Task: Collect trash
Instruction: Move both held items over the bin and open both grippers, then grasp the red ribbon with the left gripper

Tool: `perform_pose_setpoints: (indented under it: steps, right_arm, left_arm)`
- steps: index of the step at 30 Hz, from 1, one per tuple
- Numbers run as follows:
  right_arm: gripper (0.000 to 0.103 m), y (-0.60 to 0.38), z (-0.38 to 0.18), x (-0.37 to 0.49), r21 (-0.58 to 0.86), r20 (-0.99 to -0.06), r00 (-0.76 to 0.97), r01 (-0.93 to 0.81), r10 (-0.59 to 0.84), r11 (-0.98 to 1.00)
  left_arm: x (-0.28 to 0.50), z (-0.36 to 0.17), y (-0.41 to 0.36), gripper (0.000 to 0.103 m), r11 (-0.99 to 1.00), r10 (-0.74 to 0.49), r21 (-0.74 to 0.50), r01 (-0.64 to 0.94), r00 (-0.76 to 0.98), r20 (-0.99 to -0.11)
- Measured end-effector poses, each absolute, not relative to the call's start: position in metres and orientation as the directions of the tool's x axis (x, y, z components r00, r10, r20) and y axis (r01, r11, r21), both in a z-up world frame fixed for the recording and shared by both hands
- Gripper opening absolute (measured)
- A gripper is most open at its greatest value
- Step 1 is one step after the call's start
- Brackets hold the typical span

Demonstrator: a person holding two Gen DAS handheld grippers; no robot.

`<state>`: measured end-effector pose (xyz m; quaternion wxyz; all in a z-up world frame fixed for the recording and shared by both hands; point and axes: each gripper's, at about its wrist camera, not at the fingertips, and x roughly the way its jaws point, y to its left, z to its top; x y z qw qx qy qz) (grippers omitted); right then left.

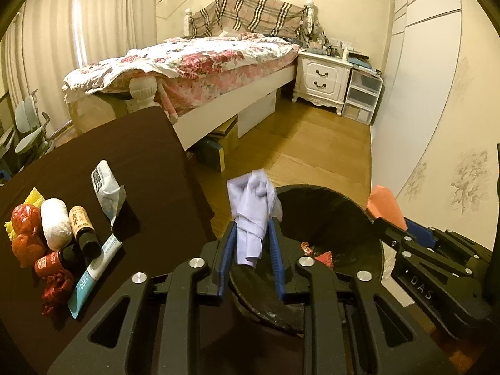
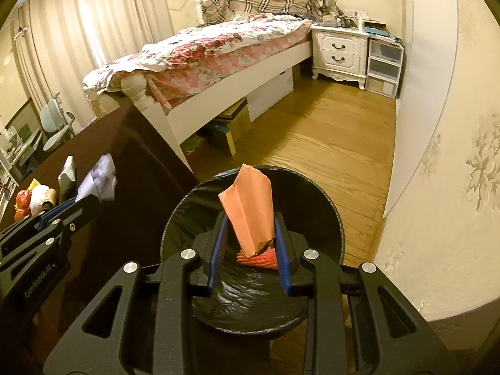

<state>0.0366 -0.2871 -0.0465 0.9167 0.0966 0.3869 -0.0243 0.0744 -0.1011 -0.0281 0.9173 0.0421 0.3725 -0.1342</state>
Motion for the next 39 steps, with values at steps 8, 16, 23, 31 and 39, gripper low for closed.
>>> perform_pose_setpoints:
  steps: [8, 16, 23, 31, 39]
  right_arm:
    - [0.045, -0.292, -0.047, 0.033, 0.16, -0.713, 0.701, 0.151, 0.008, 0.975]
    - [0.051, -0.275, -0.042, 0.029, 0.159, -0.711, 0.703, 0.123, 0.027, 0.98]
    - [0.051, -0.247, -0.036, 0.025, 0.16, -0.709, 0.701, 0.058, 0.074, 0.985]
    - [0.051, -0.204, -0.031, 0.021, 0.162, -0.714, 0.686, -0.039, 0.144, 0.986]
    - [0.051, -0.167, -0.026, 0.017, 0.153, -0.718, 0.667, -0.128, 0.2, 0.98]
  left_arm:
    - [0.067, -0.023, -0.094, 0.066, 0.969, -0.196, -0.021, 0.247, 0.711, -0.675]
    - [0.057, -0.016, -0.076, 0.068, 0.977, -0.171, -0.016, 0.214, 0.732, -0.66]
    - [0.046, -0.013, -0.043, 0.068, 0.988, -0.127, -0.014, 0.156, 0.743, -0.657]
    - [0.037, -0.016, 0.011, 0.068, 0.999, -0.048, -0.018, 0.048, 0.74, -0.671]
    - [0.028, -0.023, 0.06, 0.068, 0.998, 0.014, -0.032, -0.049, 0.726, -0.687]
